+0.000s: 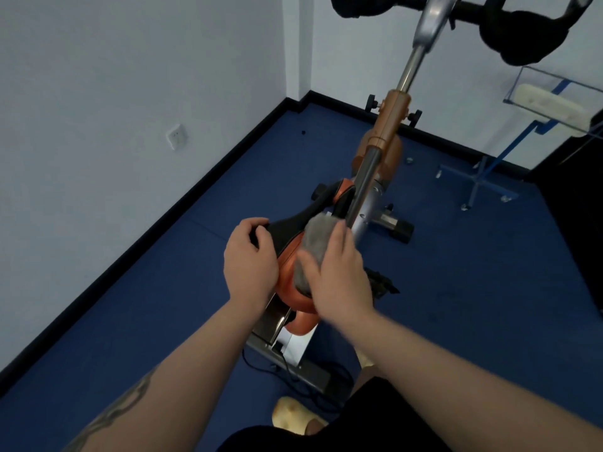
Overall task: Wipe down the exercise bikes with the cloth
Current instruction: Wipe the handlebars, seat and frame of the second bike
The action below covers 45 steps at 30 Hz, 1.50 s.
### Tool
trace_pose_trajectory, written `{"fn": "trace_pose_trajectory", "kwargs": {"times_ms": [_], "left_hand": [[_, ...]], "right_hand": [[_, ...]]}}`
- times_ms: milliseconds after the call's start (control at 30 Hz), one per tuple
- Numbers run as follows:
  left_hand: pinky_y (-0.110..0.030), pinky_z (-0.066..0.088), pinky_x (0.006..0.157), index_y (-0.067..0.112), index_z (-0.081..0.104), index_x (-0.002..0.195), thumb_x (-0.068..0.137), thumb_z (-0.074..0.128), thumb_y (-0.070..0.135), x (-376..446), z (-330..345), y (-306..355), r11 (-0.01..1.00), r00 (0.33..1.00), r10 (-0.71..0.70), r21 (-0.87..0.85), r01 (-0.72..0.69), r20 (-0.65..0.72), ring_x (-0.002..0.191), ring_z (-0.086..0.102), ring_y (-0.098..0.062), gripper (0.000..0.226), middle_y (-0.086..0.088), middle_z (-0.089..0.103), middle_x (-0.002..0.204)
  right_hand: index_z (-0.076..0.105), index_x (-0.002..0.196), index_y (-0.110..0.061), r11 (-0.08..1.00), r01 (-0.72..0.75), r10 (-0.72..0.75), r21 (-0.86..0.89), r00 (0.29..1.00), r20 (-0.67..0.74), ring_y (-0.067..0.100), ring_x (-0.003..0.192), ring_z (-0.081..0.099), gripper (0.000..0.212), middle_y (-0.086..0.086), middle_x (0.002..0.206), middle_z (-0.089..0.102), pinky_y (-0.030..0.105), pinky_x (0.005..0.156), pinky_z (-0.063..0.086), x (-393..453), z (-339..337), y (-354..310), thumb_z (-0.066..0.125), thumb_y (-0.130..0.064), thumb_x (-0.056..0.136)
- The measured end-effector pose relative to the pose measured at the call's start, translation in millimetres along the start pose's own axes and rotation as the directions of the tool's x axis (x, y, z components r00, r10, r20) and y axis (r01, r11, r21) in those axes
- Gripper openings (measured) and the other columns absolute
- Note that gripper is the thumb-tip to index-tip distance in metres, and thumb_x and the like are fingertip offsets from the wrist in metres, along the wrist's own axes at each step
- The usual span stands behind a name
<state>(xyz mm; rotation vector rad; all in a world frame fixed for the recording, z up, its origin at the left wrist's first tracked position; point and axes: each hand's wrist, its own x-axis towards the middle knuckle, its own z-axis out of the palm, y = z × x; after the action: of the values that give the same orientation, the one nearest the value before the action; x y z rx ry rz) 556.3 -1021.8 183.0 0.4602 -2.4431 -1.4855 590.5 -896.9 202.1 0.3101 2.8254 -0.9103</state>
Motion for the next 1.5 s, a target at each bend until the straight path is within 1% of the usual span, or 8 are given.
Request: {"fn": "trace_pose_trajectory", "kwargs": {"times_ms": [100,300,500,667,833,1033,1200,1500], "left_hand": [[-0.027,0.049,0.074,0.027,0.065,0.103,0.097,0.044,0.023,-1,1,-1,1.000,1.000,-0.016,-0.023,0.016,0.002,0.090,0.061,-0.005,0.022,0.013,0.065,0.098],[-0.027,0.049,0.072,0.029,0.065,0.102,0.097,0.044,0.023,-2,2,-1,1.000,1.000,-0.010,-0.005,0.010,-0.019,0.091,0.060,-0.005,0.022,0.014,0.065,0.099],[-0.028,0.050,0.072,0.027,0.065,0.103,0.097,0.044,0.022,-2,2,-1,1.000,1.000,-0.003,-0.006,0.003,-0.018,0.088,0.061,-0.005,0.022,0.013,0.066,0.098],[-0.031,0.050,0.075,0.029,0.064,0.103,0.097,0.044,0.022,-2,2,0,1.000,0.999,0.017,0.015,-0.017,-0.030,0.092,0.060,-0.006,0.022,0.014,0.065,0.100],[-0.024,0.046,0.071,0.028,0.065,0.102,0.097,0.045,0.022,-2,1,0,1.000,1.000,0.008,0.028,-0.007,-0.022,0.091,0.060,-0.005,0.021,0.013,0.065,0.099],[-0.028,0.049,0.069,0.030,0.064,0.102,0.097,0.044,0.024,-1,2,-1,0.999,1.000,0.010,0.038,-0.009,-0.024,0.089,0.061,-0.005,0.022,0.014,0.064,0.098],[-0.025,0.047,0.068,0.029,0.064,0.101,0.096,0.044,0.022,-2,1,-1,1.000,1.000,0.012,0.022,-0.012,-0.024,0.087,0.061,-0.004,0.022,0.014,0.065,0.097],[-0.030,0.050,0.068,0.028,0.065,0.101,0.097,0.045,0.021,-2,1,0,1.000,1.000,-0.002,0.015,0.003,-0.017,0.082,0.062,-0.011,0.022,0.010,0.066,0.097]], "right_hand": [[-0.007,0.154,-0.006,0.971,-0.172,0.163,0.164,0.984,0.066,0.033,0.134,0.040,0.085,0.013,0.161,0.018,0.042,0.101,0.042,36,-12,-7,0.039,-0.051,0.099],[-0.008,0.155,-0.015,0.971,0.213,-0.219,-0.110,0.975,-0.043,0.025,0.148,0.007,0.081,0.008,0.163,-0.001,0.040,0.121,0.018,-38,10,14,0.012,-0.064,0.094],[-0.009,0.155,-0.013,0.965,-0.082,0.073,0.248,0.996,0.044,0.026,0.139,0.036,0.079,0.007,0.161,0.018,0.042,0.106,0.041,25,-8,4,0.032,-0.053,0.100],[-0.007,0.156,-0.021,0.980,0.035,-0.040,0.196,0.999,0.023,0.021,0.141,0.031,0.084,0.001,0.161,0.016,0.043,0.108,0.040,-28,0,19,0.025,-0.065,0.092],[0.015,0.152,-0.006,0.918,-0.242,0.195,0.313,0.965,0.175,0.032,0.130,0.047,0.071,0.016,0.147,0.044,0.040,0.107,0.039,46,-15,3,0.034,-0.051,0.101],[-0.004,0.155,-0.018,0.992,0.050,-0.050,0.113,0.999,0.003,0.024,0.143,0.027,0.088,0.005,0.160,0.016,0.044,0.112,0.036,-19,2,12,0.023,-0.069,0.088],[0.009,0.154,-0.006,0.936,-0.259,0.234,0.239,0.964,0.129,0.033,0.131,0.046,0.075,0.015,0.154,0.035,0.040,0.102,0.042,46,-13,-3,0.034,-0.053,0.100],[-0.005,0.155,-0.018,0.992,0.122,-0.120,0.011,0.985,-0.120,0.023,0.148,0.007,0.088,0.002,0.163,0.001,0.040,0.119,0.019,-29,19,7,0.020,-0.070,0.088]]}}
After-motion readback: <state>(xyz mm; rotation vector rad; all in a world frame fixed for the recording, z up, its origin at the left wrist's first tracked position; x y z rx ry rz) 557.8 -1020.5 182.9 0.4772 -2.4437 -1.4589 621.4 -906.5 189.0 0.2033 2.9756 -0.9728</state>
